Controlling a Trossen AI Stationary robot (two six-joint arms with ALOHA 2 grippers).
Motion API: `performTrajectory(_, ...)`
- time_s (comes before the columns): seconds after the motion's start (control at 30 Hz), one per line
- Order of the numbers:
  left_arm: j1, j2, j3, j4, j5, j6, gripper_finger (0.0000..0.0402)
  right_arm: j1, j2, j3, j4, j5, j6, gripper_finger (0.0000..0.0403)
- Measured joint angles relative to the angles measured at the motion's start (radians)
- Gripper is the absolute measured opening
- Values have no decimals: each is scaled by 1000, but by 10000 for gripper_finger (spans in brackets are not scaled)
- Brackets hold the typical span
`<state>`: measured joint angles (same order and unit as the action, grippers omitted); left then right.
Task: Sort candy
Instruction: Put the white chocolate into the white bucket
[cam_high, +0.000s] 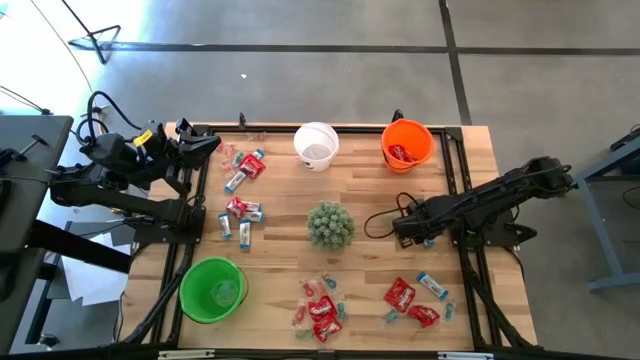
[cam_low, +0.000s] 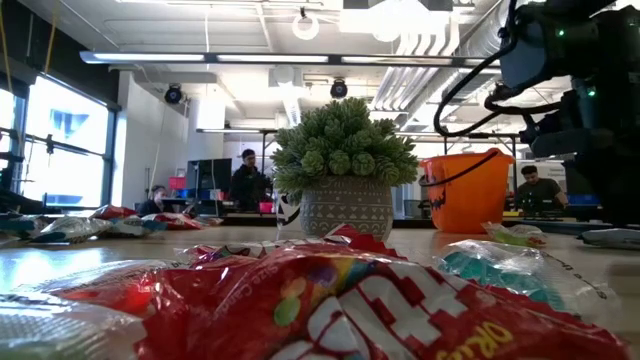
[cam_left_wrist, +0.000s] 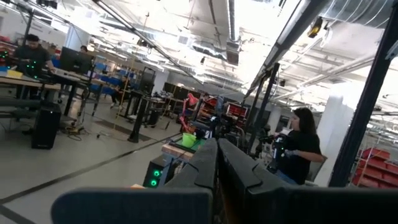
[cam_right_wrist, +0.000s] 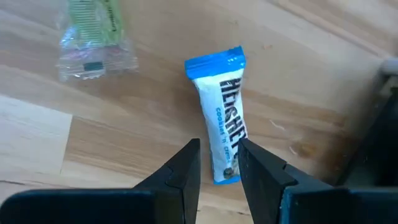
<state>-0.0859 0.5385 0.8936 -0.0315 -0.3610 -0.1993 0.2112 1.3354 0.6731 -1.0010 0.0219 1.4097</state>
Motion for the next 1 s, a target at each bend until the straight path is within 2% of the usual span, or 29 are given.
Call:
performTrajectory(0.4, 0, 0, 0, 0, -2, -5, 1, -106, 0, 0, -1, 26, -135, 103)
performTrajectory(0.6, 0, 0, 0, -1, -2, -5, 1, -139, 0, 0, -1, -65, -131, 103)
performTrajectory(0.8, 0, 0, 0, -2, -1, 2, 1, -154, 0, 0, -1, -69, -124, 103)
performTrajectory(1.0, 0, 0, 0, -2, 18, 2, 1, -161, 0, 0, -1, -130, -108, 103)
